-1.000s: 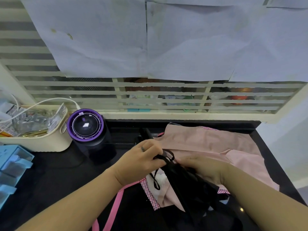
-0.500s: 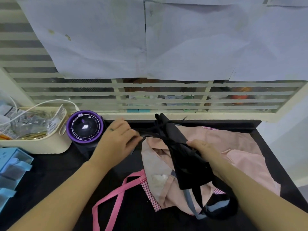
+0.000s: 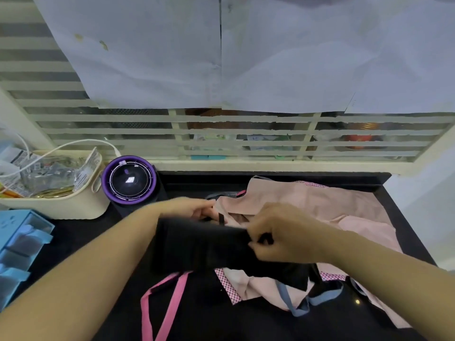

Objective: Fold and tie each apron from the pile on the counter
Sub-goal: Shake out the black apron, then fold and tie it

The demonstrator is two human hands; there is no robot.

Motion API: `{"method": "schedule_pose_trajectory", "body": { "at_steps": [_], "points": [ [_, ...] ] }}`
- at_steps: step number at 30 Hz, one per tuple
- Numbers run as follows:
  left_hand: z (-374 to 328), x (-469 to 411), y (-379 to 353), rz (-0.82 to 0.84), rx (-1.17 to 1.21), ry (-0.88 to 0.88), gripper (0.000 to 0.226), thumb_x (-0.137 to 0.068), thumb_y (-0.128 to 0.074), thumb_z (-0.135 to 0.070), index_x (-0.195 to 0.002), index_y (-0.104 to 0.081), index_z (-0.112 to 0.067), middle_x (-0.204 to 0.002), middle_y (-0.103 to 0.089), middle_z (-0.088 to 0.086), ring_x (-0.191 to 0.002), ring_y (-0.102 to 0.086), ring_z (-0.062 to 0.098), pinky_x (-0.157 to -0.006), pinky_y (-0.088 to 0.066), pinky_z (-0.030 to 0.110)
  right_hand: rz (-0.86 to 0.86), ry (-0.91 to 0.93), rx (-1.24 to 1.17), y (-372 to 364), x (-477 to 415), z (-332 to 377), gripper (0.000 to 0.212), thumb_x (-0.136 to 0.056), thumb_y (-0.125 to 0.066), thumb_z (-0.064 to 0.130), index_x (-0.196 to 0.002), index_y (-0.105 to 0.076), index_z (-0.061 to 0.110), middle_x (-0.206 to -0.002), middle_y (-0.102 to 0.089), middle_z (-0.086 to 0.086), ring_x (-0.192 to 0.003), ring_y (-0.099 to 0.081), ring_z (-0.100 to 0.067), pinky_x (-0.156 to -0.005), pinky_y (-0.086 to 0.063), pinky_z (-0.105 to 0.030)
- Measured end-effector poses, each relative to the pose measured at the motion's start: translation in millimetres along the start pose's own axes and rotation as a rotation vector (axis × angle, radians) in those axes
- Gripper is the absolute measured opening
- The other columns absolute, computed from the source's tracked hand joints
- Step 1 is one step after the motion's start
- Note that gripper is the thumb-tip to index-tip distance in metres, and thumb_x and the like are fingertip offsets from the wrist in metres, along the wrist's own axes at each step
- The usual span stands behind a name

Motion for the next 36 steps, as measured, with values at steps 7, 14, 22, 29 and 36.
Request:
{"method": "schedule_pose_trajectory", "body": {
  "at_steps": [7,14,22,29,36],
  "points": [
    [-63,29,-47,0.042,-1.069,-0.562,0.028,-0.099,-0.044,-0.033,-0.103,-0.072,-0.028,-0.101,-0.067,-0.009,-0.089,-0.060,0.014,-0.086,-0.049,0.033,0.188,0.260,0.425,-58,-6,2,0.031,-0.071,-0.062,0.012,-0.053,-0.039,0.019,-0.047,-0.037,0.007,-0.040,-0.031,-0.016,-0.061,-0.048,-0.030],
    [-38,45,-79,-0.031,-1.020,-0.703,0.032,-0.099,-0.040,-0.019,-0.111,-0.066,-0.033,-0.103,-0.066,-0.014,-0.081,-0.055,0.001,-0.078,-0.048,0.027,0.271,0.165,0.625,-143,24,-26,0.024,-0.051,-0.081,0.026,-0.051,-0.057,0.028,-0.048,-0.051,0.011,-0.041,-0.044,-0.011,-0.058,-0.048,-0.021],
    [-10,47,-97,0.357,-0.268,-0.497,0.030,-0.095,-0.041,-0.003,-0.093,-0.069,-0.014,-0.060,-0.060,-0.006,-0.073,-0.063,-0.004,-0.072,-0.041,0.010,0.383,-0.074,0.227,-153,50,-29,0.022,-0.086,-0.063,0.040,-0.096,-0.071,0.023,-0.094,-0.061,-0.002,-0.079,-0.059,-0.020,-0.073,-0.045,-0.028],
    [59,16,-123,0.409,0.495,-0.127,0.027,-0.100,-0.036,-0.010,-0.115,-0.059,-0.014,-0.105,-0.064,0.008,-0.075,-0.063,0.018,-0.076,-0.053,0.039,0.320,-0.439,-0.315,-133,55,-51,0.021,-0.096,-0.054,0.028,-0.087,-0.065,0.014,-0.079,-0.059,0.005,-0.064,-0.050,-0.002,-0.060,-0.037,-0.016],
    [60,21,-131,0.492,0.256,-0.210,0.044,-0.092,-0.049,0.001,-0.129,-0.044,-0.022,-0.110,-0.060,0.006,-0.087,-0.065,0.018,-0.082,-0.054,0.037,0.250,-0.651,-0.587,-124,54,-55,0.035,-0.102,-0.041,0.032,-0.079,-0.062,0.016,-0.075,-0.061,0.005,-0.069,-0.055,-0.002,-0.073,-0.049,-0.022]
  ]
}}
Point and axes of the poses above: each hand's wrist, its own x-axis away from the middle knuckle, its own y-axis out of the back of the hand, z = x × y, the point moved 8 cm from there along -x, towards the middle knuckle
